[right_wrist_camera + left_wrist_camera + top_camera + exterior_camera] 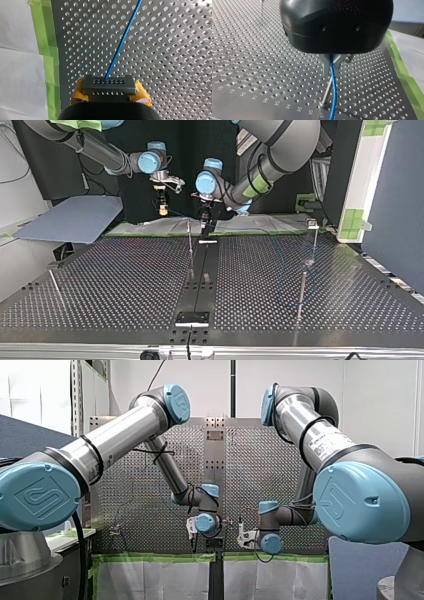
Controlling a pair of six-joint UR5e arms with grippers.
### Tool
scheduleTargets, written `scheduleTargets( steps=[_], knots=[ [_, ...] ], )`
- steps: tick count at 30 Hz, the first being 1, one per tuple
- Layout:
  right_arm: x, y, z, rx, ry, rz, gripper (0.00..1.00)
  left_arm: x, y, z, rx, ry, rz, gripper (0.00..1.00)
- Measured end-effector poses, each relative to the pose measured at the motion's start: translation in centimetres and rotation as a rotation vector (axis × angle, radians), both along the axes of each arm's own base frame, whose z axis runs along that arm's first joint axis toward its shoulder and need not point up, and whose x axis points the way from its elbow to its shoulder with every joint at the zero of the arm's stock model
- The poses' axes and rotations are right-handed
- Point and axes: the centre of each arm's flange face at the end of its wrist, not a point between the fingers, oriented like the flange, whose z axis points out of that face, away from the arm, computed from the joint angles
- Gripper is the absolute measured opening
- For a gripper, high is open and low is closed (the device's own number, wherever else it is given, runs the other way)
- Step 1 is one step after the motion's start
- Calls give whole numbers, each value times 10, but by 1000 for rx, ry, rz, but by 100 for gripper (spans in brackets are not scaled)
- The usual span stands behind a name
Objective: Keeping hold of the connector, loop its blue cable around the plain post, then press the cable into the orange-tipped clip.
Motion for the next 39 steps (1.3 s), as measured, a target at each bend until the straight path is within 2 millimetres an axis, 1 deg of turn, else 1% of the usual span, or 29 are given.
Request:
scheduleTargets(
  steps=[5, 8, 11, 14, 16, 19, 28, 39],
  knots=[
    [1, -9, 3, -3, 1, -5, 0, 4, -2, 3, -19, -6, -2, 0],
    [-1, -12, 4, -5, 1, -9, 0, 6, -3, -1, -25, 0, -1, 0],
    [-3, -14, 4, -5, 1, -15, 0, 8, -4, -11, -19, 19, 1, 0],
    [-5, -16, 3, -5, 4, -18, 0, 9, -4, -25, -20, 37, 4, 0],
    [-6, -17, 3, -6, 7, -19, 0, 12, -5, -30, -33, 36, 5, 0],
    [-7, -18, 4, -11, 7, -22, 0, 16, -7, -31, -45, 33, 8, 0],
    [-11, -27, 6, -22, 1, -27, 0, 24, -1, -31, -56, 30, 20, 0],
    [-14, -28, 5, -16, 11, -30, 0, 26, 1, -31, -54, 31, 27, 0]
  ],
)
